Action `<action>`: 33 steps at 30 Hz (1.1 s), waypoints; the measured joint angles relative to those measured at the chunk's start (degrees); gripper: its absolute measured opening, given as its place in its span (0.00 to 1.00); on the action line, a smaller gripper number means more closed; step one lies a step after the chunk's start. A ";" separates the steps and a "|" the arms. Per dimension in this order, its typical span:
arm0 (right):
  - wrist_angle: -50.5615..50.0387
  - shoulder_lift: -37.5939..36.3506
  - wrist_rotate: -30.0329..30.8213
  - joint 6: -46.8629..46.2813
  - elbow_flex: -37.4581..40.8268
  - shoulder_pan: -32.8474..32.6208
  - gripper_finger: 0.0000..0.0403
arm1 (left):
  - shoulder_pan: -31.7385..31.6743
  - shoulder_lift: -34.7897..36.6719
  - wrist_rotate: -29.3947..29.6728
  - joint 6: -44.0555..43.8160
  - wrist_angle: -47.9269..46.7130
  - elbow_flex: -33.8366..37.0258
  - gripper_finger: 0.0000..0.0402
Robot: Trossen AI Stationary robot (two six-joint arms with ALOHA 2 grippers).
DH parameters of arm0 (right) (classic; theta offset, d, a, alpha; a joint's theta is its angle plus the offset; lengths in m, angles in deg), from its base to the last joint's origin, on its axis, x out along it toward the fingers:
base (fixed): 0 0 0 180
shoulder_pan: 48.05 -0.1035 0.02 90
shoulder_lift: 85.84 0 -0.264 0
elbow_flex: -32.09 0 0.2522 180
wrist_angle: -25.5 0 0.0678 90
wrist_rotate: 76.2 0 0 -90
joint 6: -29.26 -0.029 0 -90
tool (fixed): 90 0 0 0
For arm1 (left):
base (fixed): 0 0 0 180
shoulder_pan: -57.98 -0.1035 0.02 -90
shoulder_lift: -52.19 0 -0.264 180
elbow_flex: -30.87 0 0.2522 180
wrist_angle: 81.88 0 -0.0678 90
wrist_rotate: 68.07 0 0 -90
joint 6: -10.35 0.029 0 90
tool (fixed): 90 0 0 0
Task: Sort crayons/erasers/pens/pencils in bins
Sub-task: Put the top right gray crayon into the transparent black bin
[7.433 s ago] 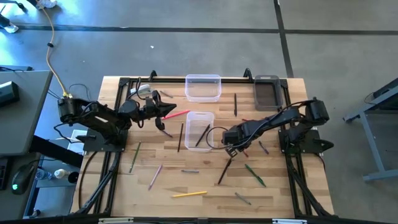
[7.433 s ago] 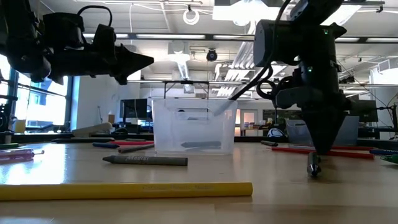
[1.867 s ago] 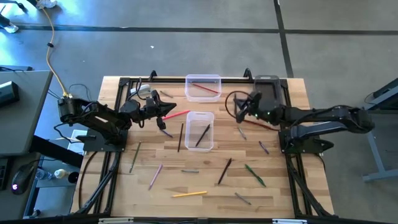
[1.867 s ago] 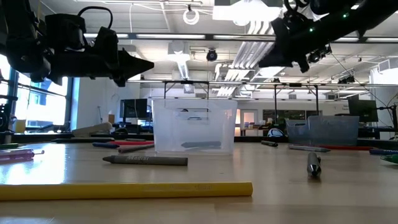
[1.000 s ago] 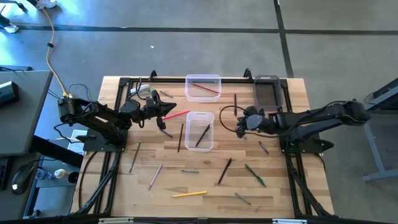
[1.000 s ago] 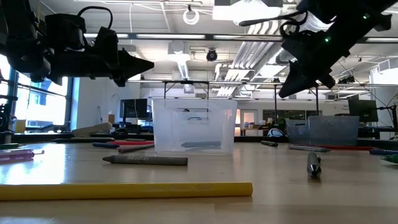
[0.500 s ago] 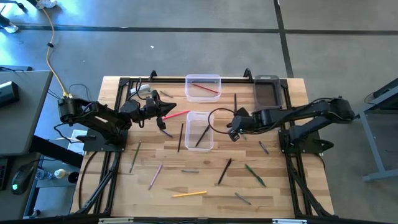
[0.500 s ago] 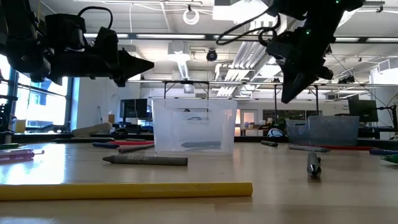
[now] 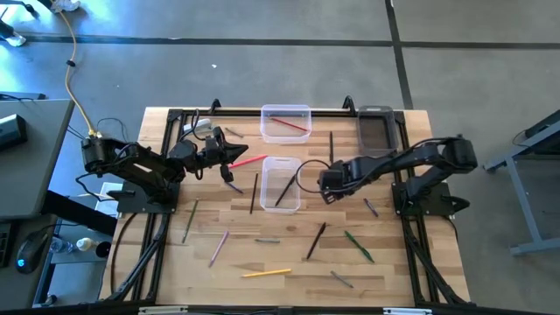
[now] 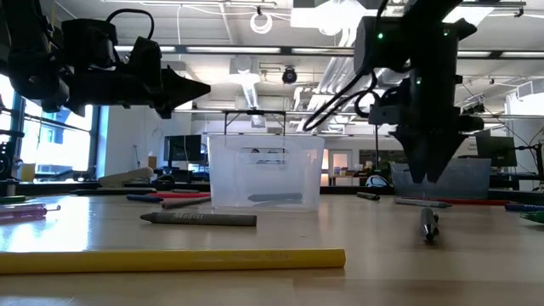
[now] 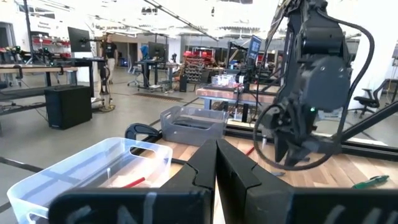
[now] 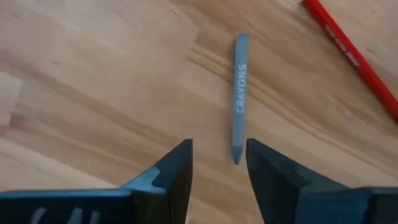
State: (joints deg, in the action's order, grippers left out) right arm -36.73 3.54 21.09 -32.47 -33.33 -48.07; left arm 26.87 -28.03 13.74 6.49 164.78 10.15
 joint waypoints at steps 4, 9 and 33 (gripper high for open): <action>0.05 2.04 -0.69 2.38 0.00 1.83 0.34 | 0.02 0.00 -0.01 -0.02 0.01 0.00 0.00; 0.51 3.16 -0.35 5.39 0.04 4.97 0.30 | 0.02 0.00 0.00 -0.02 0.01 0.00 0.00; 11.91 3.04 -3.92 9.70 7.32 10.24 0.17 | 0.00 0.00 0.00 -0.02 -0.05 0.00 0.00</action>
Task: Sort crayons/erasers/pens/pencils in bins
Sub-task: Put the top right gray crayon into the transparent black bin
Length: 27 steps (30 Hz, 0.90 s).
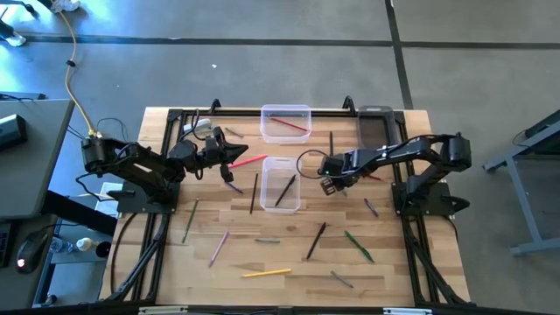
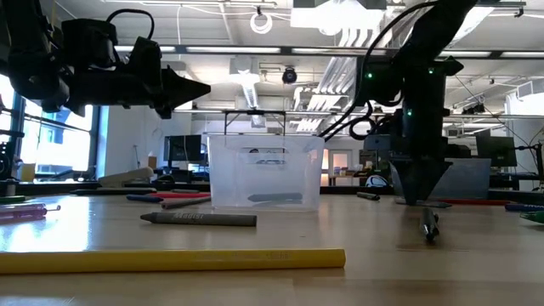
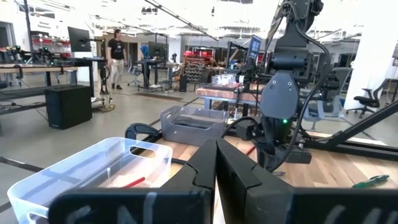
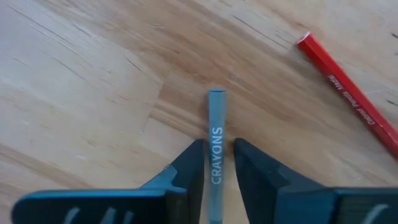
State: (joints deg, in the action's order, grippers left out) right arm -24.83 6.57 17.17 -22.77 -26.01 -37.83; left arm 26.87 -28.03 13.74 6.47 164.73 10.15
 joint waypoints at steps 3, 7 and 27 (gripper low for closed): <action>-0.17 0.02 0.02 0.59 0.04 0.02 0.10 | 0.02 0.00 -0.01 0.00 0.00 0.00 0.00; -0.25 -0.38 0.03 2.05 0.10 -0.09 0.03 | 0.02 0.00 0.00 0.00 -0.02 0.00 0.00; -22.90 -22.05 10.46 9.71 -11.44 6.20 0.04 | 0.02 0.00 0.02 0.02 -0.04 0.00 0.00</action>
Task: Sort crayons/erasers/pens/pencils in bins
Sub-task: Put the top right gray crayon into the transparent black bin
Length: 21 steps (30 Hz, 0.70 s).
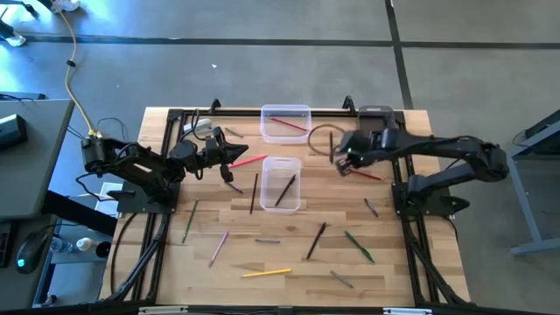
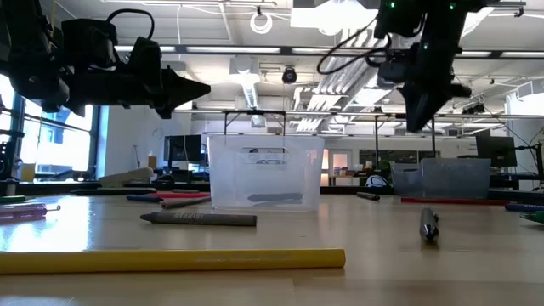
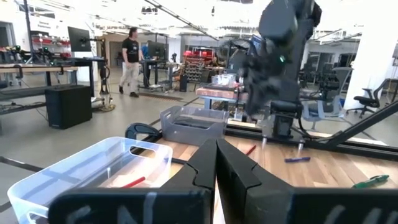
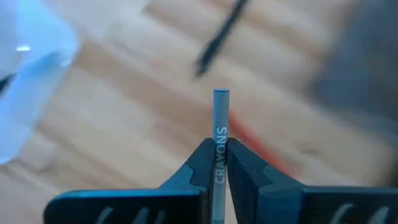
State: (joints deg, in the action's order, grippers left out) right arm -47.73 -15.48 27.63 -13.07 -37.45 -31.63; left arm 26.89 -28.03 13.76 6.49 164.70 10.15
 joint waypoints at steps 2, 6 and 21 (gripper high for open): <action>-5.20 0.05 2.91 3.02 -3.77 3.42 0.04 | 0.00 0.00 0.00 -0.02 0.00 0.00 0.00; -8.52 0.21 5.53 10.42 -6.31 13.39 0.05 | 0.00 0.00 -0.01 -0.10 0.03 0.00 0.00; 15.19 2.33 1.21 27.23 5.33 37.24 0.05 | -0.02 0.00 0.00 -0.44 0.06 0.00 0.00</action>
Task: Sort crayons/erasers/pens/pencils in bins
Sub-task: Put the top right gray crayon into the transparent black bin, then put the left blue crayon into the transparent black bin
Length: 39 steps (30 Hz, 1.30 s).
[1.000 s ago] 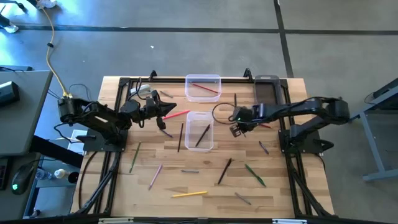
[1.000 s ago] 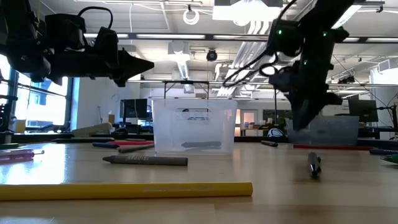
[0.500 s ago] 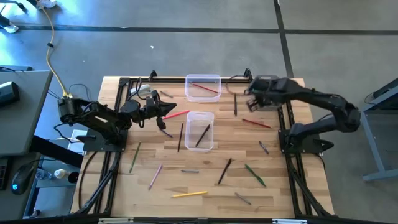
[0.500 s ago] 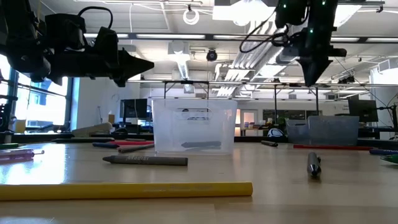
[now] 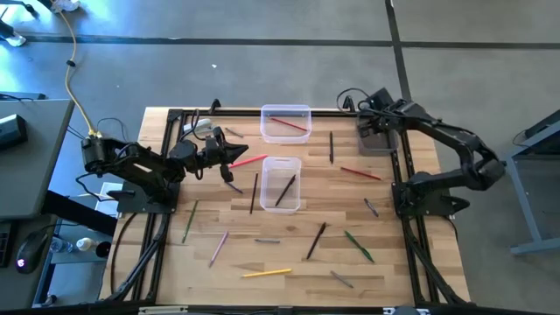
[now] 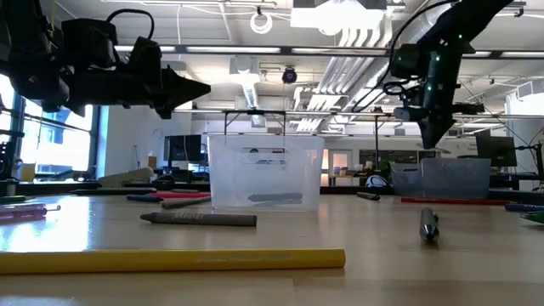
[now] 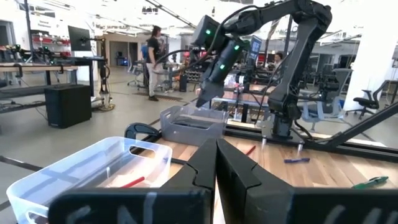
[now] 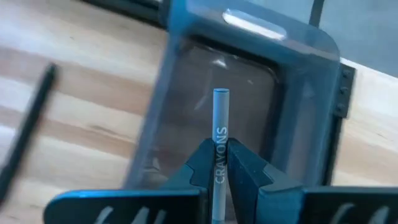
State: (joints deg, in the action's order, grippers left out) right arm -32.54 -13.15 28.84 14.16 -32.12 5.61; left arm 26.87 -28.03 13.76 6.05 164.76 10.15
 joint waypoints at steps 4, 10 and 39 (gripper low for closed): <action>1.52 2.65 0.94 -1.84 0.03 -0.01 0.05 | 0.00 0.00 0.00 0.00 0.35 0.00 0.00; 2.34 8.66 1.94 -4.58 0.03 -0.03 0.05 | 0.01 0.00 0.00 0.00 0.34 0.00 0.00; 3.94 14.12 2.10 -6.18 0.01 -0.74 0.24 | 0.01 0.00 0.00 -0.02 0.14 0.00 0.00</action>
State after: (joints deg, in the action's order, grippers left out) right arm -28.60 0.97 30.94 7.98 -32.11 4.87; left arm 26.88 -28.03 13.76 6.03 164.90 10.15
